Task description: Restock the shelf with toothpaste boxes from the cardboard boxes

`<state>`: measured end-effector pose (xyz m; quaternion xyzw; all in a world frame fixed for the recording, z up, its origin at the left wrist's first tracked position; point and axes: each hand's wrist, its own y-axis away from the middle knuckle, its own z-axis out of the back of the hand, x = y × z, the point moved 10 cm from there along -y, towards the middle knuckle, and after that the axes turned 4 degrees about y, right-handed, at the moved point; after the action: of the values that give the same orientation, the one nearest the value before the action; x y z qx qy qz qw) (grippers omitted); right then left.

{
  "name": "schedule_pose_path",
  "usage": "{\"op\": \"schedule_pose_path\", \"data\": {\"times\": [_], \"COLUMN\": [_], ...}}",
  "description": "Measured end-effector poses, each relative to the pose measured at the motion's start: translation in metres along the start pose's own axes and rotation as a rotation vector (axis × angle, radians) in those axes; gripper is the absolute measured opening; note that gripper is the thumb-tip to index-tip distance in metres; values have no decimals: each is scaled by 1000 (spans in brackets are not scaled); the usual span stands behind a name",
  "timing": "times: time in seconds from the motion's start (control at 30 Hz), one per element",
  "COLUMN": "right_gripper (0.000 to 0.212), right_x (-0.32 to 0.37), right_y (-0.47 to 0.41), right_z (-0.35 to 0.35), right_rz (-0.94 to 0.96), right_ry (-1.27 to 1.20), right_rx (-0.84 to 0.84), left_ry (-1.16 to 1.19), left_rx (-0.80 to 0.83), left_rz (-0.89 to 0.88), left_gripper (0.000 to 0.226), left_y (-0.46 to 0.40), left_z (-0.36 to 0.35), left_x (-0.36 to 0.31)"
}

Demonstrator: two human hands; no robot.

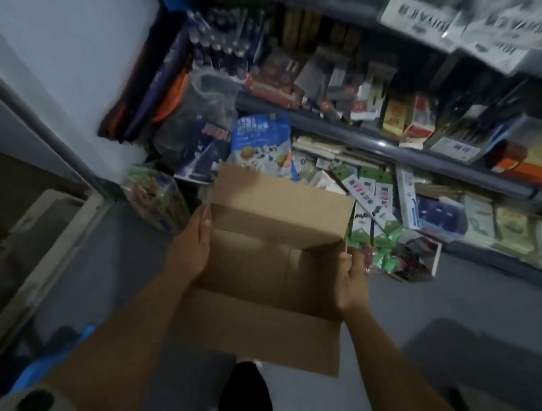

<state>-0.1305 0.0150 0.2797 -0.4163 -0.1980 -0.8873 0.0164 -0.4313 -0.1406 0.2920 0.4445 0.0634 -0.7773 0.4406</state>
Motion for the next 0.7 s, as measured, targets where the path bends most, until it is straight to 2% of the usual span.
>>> {"op": "schedule_pose_path", "data": {"times": [0.3, 0.5, 0.7], "right_gripper": [42, 42, 47], "right_x": [-54, -104, -144], "right_y": [-131, -162, -180], "right_z": [-91, -141, -174], "right_rz": [-112, -192, -278], "right_ry": [80, 126, 182], "right_rx": [-2, 36, 50], "left_ry": [-119, -173, -219], "left_rx": [89, 129, 164], "left_rz": [92, 147, 148], "left_gripper": [50, 49, 49], "left_y": [-143, -182, -206], "left_z": [-84, -126, -152], "left_x": [64, 120, 138]}}
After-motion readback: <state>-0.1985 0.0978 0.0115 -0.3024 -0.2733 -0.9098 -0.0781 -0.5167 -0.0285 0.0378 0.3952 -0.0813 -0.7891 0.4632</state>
